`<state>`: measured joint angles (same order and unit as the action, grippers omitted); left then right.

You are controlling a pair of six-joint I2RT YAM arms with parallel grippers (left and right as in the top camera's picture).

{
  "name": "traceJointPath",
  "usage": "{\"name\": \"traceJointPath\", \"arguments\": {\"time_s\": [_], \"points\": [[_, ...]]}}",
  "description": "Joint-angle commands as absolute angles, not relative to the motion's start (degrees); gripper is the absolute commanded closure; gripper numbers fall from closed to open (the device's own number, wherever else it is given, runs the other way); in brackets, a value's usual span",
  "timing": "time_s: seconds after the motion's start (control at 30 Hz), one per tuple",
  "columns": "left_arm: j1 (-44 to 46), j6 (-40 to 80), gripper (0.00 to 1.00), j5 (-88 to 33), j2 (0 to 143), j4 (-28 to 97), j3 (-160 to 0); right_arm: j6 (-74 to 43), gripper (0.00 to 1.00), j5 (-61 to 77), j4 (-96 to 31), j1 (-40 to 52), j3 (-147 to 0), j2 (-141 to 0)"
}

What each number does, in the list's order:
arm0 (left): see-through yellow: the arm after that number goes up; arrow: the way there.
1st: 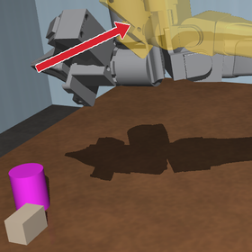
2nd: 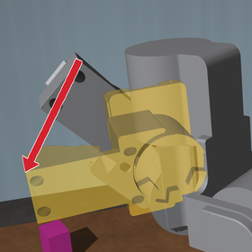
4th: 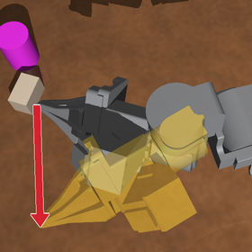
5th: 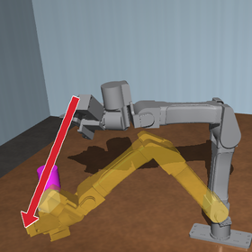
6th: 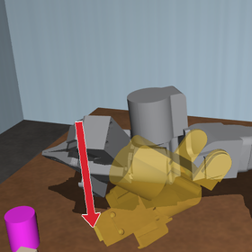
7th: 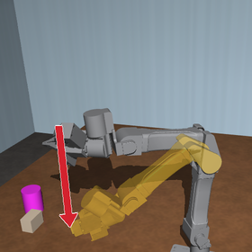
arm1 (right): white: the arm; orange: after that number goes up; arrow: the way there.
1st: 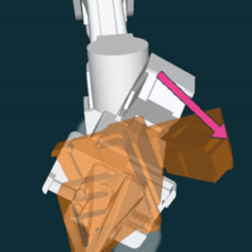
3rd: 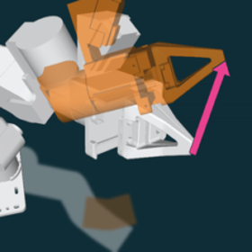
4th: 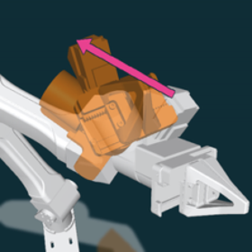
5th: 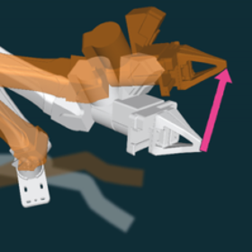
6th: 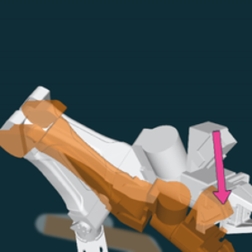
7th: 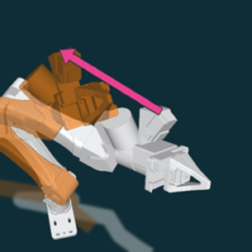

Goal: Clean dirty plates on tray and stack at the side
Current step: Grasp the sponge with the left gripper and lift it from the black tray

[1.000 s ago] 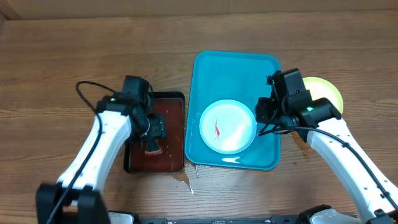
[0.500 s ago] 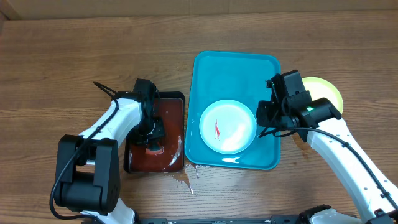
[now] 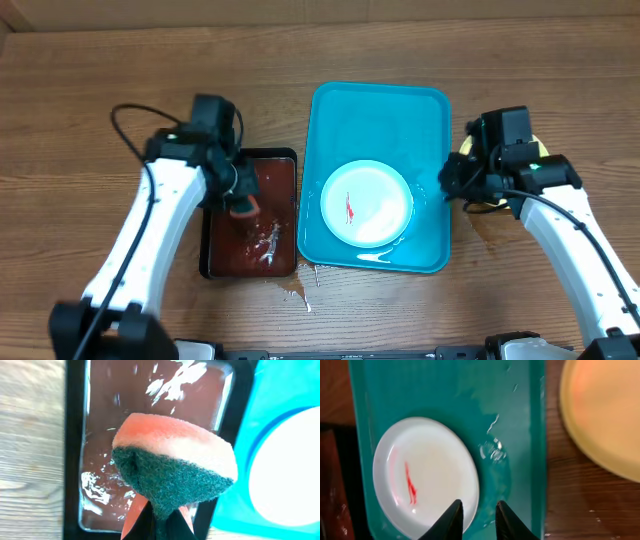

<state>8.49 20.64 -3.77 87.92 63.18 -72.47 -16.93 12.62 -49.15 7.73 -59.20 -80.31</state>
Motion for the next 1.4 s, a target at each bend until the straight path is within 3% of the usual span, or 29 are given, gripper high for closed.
{"name": "traceJointPath", "arguments": {"time_s": [0.0,0.2,0.3,0.43,0.5,0.67,1.03,1.37], "points": [[7.8,18.5,0.96,-1.5,85.7,65.0,-75.8,-12.8,0.75,17.5,-47.5,9.4,-55.9,-81.3],[7.8,17.9,0.96,-0.6,85.6,66.1,-76.4,-15.2,0.75,13.8,-40.6,10.9,-51.0,-83.6],[7.8,18.0,0.96,-0.6,85.6,66.0,-76.4,-15.2,0.62,13.8,-37.8,12.1,-50.1,-86.0],[7.8,17.9,0.96,-0.6,85.6,66.2,-76.4,-14.9,0.61,13.7,-35.1,15.3,-50.1,-90.2],[7.8,17.9,0.96,-0.6,85.7,66.2,-76.4,-15.0,0.70,12.2,-34.0,16.5,-50.1,-91.7],[7.8,17.9,0.96,0.0,85.8,66.2,-76.4,-17.1,0.76,6.5,-33.2,17.4,-50.1,-94.7],[7.8,17.9,0.96,0.0,85.8,66.2,-76.4,-17.2,0.95,8.0,-32.0,17.7,-49.9,-98.3],[7.8,17.8,0.96,0.2,85.8,66.2,-76.7,-17.1,0.96,8.6,-31.5,17.7,-49.9,-98.3]]}}
